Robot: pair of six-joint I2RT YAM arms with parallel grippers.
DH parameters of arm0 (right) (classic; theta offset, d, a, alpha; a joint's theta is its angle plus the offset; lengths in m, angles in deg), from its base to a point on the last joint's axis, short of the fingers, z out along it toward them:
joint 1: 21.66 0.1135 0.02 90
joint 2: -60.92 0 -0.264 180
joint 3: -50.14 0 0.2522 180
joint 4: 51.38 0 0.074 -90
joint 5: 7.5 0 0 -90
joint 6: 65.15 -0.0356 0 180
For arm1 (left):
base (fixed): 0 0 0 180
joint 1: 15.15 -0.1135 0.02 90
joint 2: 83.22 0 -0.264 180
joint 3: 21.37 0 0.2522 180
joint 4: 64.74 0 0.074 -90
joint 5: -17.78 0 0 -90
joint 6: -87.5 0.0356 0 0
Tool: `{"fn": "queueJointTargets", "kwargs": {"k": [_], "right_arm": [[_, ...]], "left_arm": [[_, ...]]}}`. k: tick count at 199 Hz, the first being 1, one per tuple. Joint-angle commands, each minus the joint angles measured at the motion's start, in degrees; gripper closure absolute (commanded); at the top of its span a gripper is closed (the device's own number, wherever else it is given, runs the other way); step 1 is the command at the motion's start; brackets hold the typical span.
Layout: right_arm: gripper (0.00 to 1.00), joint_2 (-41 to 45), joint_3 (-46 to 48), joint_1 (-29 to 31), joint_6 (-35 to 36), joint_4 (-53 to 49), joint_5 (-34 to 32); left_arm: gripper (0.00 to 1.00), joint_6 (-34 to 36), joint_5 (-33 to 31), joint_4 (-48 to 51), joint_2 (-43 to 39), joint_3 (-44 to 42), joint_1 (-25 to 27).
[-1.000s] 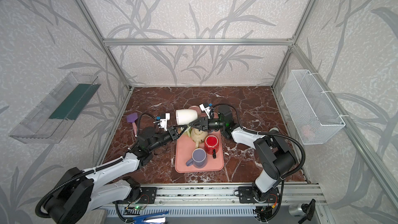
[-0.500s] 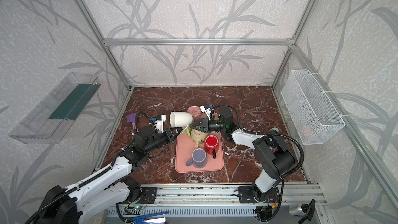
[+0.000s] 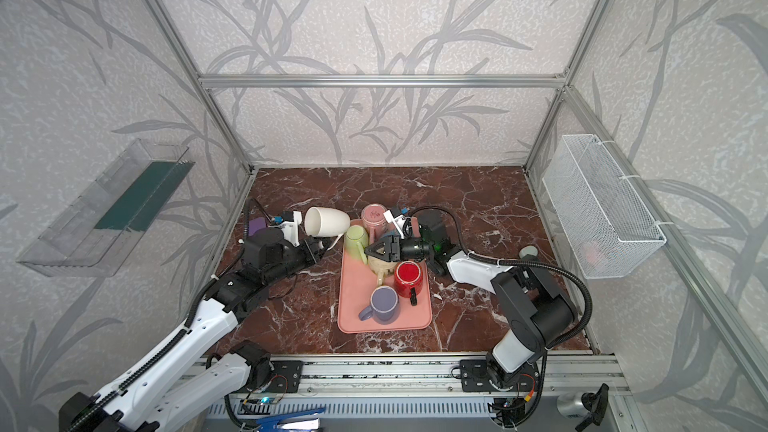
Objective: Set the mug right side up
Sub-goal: 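Open the right gripper and draw it back while the left gripper holds the mug, then carry the upright white mug with the left gripper toward the table's far corner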
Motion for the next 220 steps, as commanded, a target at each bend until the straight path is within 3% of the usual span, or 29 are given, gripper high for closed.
{"fn": "queueJointTargets", "kwargs": {"k": [1, 59, 99, 220], "right_arm": [[0.38, 6.03, -1.69, 2.05, 11.36, -13.94, -6.12], [0.29, 13.85, -2.66, 5.27, 19.74, -30.20, -21.51], [0.23, 16.81, -0.49, 5.89, 21.73, -32.75, -30.79], [0.18, 29.01, 6.32, 7.26, 21.13, -29.69, -36.91]], "left_arm": [[1.00, 5.18, -1.80, 8.27, -1.18, 5.36, -2.93], [1.00, 16.85, -10.53, 26.17, 5.15, 19.34, -4.97], [1.00, 23.40, -16.20, 34.18, 11.94, 28.72, -5.53], [1.00, 32.90, -24.96, 39.23, 36.16, 47.39, -12.97]]}}
